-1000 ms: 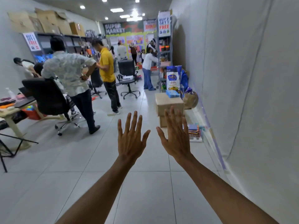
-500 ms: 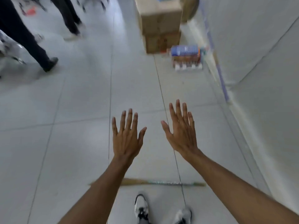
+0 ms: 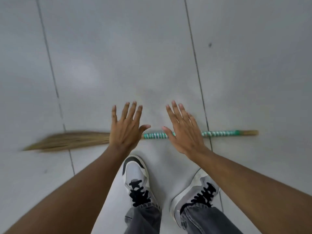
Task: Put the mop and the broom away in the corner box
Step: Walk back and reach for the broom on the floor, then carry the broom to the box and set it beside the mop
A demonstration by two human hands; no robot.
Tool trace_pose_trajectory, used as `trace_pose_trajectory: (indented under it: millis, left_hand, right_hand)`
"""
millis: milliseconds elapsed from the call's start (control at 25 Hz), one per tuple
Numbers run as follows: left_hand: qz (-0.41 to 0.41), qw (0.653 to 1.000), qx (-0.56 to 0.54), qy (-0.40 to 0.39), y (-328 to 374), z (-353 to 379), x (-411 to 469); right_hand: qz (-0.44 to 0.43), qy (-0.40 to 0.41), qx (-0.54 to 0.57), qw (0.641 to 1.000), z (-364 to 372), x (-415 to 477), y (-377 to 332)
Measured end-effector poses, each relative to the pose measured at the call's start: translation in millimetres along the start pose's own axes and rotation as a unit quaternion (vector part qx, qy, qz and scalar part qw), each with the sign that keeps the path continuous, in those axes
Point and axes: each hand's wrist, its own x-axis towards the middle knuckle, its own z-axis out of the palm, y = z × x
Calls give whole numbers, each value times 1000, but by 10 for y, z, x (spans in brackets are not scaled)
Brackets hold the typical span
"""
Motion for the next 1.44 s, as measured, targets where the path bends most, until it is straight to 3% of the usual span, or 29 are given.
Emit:
trace_pose_trajectory:
  millis: [120, 200, 320, 440, 560, 760, 880, 1040, 1240, 1440]
  left_hand:
    - [83, 995, 3, -60, 147, 731, 39]
    - [132, 988, 38, -76, 220, 993, 38]
    - [125, 988, 35, -84, 236, 1014, 74]
    - [112, 991, 17, -70, 296, 496, 133]
    - [140, 990, 20, -25, 410, -552, 259]
    - [247, 962, 56, 98, 971, -3600, 357]
    - [295, 931, 73, 201, 1534, -5812, 131]
    - [363, 874, 82, 313, 2377, -8152, -680]
    - [474, 776, 97, 405, 3487, -9606, -1993]
    - [570, 696, 112, 422, 4656, -9806, -3568]
  right_hand:
    - [38, -53, 18, 998, 632, 0, 305]
    - [-3, -46, -44, 998, 808, -6, 430]
    - [-47, -56, -82, 994, 805, 18, 546]
    - [-13, -33, -63, 997, 354, -56, 530]
    - [15, 11, -63, 998, -655, -203, 447]
    - [92, 182, -98, 974, -3433, -812, 337]
    - [128, 301, -117, 938, -5472, -1455, 249]
    - [171, 420, -172, 874, -7629, -2789, 76]
    - [256, 498, -218, 799, -8749, -4772, -74]
    - [387, 517, -226, 730, -8599, -6891, -241]
